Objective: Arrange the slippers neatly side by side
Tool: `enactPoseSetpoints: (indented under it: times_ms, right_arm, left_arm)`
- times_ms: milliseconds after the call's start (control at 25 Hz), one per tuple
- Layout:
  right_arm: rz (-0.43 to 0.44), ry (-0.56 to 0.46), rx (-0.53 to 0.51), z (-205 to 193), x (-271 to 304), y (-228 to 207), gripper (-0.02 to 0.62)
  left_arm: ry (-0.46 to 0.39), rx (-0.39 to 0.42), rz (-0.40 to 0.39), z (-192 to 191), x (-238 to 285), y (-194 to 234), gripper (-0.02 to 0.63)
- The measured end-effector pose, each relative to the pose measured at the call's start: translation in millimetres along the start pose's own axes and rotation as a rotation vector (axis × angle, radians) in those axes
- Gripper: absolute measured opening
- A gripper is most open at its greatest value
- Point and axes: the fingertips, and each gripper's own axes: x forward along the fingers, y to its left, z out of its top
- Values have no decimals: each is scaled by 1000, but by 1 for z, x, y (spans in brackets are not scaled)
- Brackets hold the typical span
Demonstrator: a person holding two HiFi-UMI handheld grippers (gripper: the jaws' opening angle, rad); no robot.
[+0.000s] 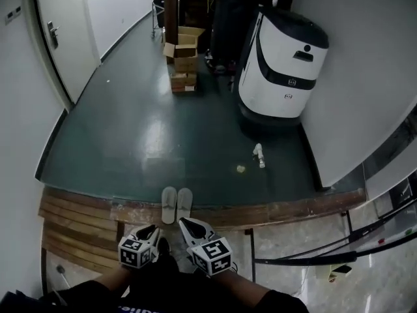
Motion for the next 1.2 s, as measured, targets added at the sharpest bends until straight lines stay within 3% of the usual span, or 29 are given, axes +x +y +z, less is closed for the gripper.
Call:
enactPoseSetpoints:
  times_ms: [120,360,600,800,1200]
  right_arm:
    - [16,-37,-3,5,-19,13,-2]
    - [54,-87,-65,16,-31,47,-2]
    - [27,-134,-158,43,-28,91,-2]
    - [-41,-176,-220,67,-19,115,-2]
    - [-131,-230,-252,82,2,134,-3]
  left_arm:
    - [-84,72,17,14,-41,-20,52]
    - [-299,311,47,63,-97,-45,27]
    - [-474,325,-82,127,-154,-85,3]
    - [-474,297,-202,139,-171,-78,2]
    - [-513,368,-293,152,-183,-58,2]
